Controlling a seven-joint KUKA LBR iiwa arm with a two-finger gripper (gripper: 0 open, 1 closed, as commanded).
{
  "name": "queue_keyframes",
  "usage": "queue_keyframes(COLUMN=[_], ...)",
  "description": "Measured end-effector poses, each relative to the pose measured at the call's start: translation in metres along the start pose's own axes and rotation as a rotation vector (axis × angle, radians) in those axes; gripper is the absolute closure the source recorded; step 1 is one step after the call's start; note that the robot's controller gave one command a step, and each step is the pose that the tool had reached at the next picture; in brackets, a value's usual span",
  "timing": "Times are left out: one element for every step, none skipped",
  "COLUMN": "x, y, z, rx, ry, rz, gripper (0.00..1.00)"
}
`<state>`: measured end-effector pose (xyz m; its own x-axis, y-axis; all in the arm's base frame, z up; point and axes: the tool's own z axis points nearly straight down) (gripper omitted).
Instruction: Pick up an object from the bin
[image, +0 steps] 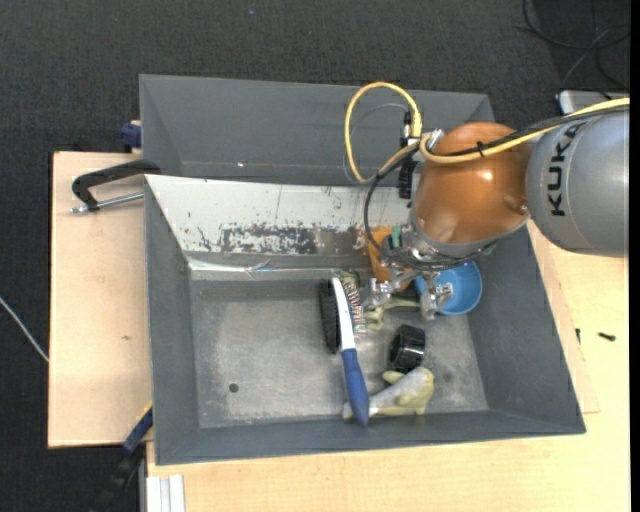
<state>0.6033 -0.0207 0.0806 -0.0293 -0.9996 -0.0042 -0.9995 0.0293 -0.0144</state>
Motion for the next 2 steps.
queue_keyframes(x=[-0.001,-0.017], y=[0.002,0.012], z=[0.001,-0.136], rx=[-0.009,-0.002], ry=[-0.001,0.001], rz=[-0.002,-0.017], gripper=[1.0,1.0])
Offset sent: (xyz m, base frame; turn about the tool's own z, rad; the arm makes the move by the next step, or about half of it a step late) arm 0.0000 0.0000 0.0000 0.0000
